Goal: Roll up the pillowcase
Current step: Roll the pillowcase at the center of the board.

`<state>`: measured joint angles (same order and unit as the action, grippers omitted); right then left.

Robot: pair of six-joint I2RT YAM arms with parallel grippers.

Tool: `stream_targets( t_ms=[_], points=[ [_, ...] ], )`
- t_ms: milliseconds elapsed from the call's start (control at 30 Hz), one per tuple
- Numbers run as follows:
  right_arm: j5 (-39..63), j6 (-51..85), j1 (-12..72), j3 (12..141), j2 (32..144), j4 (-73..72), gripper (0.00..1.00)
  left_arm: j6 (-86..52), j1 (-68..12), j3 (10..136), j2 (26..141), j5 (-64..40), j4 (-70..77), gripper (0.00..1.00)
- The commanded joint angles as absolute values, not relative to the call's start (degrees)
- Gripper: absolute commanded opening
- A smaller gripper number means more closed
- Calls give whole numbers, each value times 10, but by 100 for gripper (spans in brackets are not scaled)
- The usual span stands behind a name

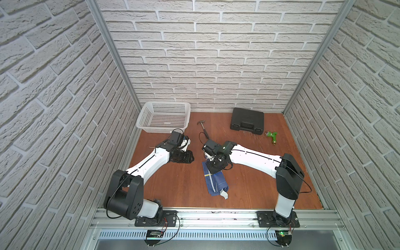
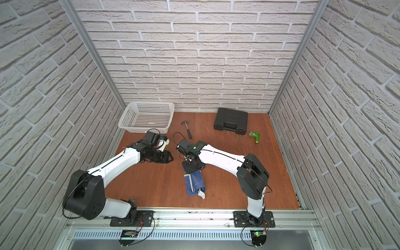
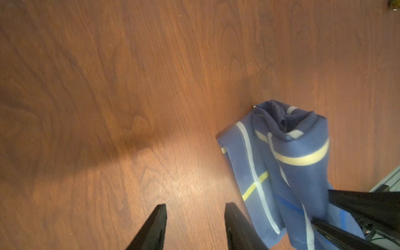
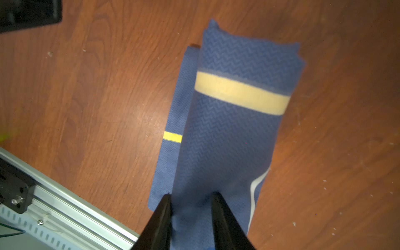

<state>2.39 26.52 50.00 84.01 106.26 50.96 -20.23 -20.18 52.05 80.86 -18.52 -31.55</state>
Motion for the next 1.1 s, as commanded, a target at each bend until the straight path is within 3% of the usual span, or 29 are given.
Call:
stream_targets(
  t_ms=[0, 333, 567, 800, 1067],
  points=[
    [71, 267, 507, 857, 1087, 488, 34, -208, -194, 504, 790, -194, -316, 48],
    [173, 271, 508, 873, 1128, 405, 34, -228, -191, 477, 770, -205, -301, 48],
    [178, 253, 500, 834, 1057, 399, 35, -242, -199, 476, 791, -218, -271, 48],
    [177, 217, 483, 702, 949, 399, 34, -246, -247, 531, 846, -206, -253, 47],
    [217, 179, 496, 653, 964, 328, 32, -234, -301, 628, 951, -206, -260, 43]
  ],
)
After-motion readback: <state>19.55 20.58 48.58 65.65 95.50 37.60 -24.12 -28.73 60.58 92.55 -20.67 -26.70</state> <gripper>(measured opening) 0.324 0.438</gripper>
